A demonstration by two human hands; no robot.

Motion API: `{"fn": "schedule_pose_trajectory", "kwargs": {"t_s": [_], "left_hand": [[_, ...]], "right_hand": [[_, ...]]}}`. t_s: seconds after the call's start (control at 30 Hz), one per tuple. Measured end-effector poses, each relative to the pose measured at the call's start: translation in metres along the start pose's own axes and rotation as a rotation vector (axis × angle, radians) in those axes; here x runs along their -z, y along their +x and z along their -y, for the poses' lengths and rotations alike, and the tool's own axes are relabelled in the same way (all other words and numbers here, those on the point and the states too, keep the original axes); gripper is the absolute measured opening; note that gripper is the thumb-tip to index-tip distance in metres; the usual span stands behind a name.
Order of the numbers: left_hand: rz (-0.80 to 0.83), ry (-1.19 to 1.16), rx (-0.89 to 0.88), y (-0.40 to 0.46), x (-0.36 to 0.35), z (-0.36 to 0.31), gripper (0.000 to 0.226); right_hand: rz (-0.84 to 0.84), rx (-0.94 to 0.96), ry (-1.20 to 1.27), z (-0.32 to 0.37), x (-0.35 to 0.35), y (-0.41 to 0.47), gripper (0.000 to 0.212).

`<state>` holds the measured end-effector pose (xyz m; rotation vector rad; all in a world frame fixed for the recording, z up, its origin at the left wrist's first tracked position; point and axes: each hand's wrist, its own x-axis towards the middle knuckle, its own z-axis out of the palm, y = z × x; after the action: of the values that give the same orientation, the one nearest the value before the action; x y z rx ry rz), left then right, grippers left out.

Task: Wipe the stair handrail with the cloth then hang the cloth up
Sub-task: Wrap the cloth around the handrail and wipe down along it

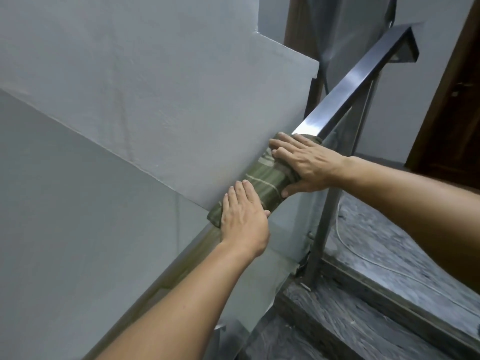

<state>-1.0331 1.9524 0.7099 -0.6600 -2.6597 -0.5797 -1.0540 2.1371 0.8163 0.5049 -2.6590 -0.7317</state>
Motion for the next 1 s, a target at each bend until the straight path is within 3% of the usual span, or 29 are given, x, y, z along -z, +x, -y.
{"fn": "schedule_pose_trajectory", "kwargs": {"t_s": [0.2,0.33,1.0], "left_hand": [[-0.050,0.038,0.067,-0.021,-0.002,0.011,0.078],[-0.042,0.047,0.105,-0.035,-0.001,0.020,0.080],[-0.037,0.041,0.213,-0.118,-0.003,0.080,0.079]], "right_hand": [[-0.056,0.061,0.037,0.023,-0.004,-0.001,0.102],[-0.006,0.100,-0.015,0.037,-0.002,0.009,0.106],[-0.068,0.208,-0.005,0.138,-0.006,0.007,0.089]]}}
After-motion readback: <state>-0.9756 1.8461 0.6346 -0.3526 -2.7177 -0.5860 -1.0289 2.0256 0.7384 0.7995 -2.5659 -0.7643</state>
